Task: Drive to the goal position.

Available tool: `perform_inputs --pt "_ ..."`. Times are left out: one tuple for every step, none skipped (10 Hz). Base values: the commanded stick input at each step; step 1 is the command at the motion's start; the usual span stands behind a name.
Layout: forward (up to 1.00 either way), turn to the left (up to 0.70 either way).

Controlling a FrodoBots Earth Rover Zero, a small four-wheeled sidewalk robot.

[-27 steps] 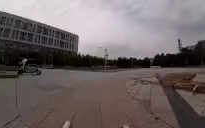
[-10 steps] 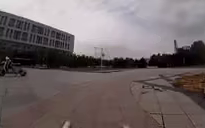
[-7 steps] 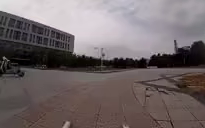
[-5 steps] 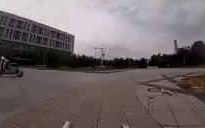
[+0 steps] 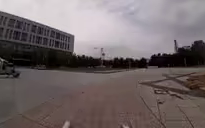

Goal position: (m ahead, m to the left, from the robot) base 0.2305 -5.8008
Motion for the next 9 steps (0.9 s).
perform_inputs --pt "0.70 0.01" --pt "0.70 0.09" --pt "0.70 0.13" --pt "0.70 0.18" --pt "0.70 0.25" --pt "0.70 0.06" --pt "0.70 0.00" --pt "0.70 0.00" --pt "0.70 0.02"
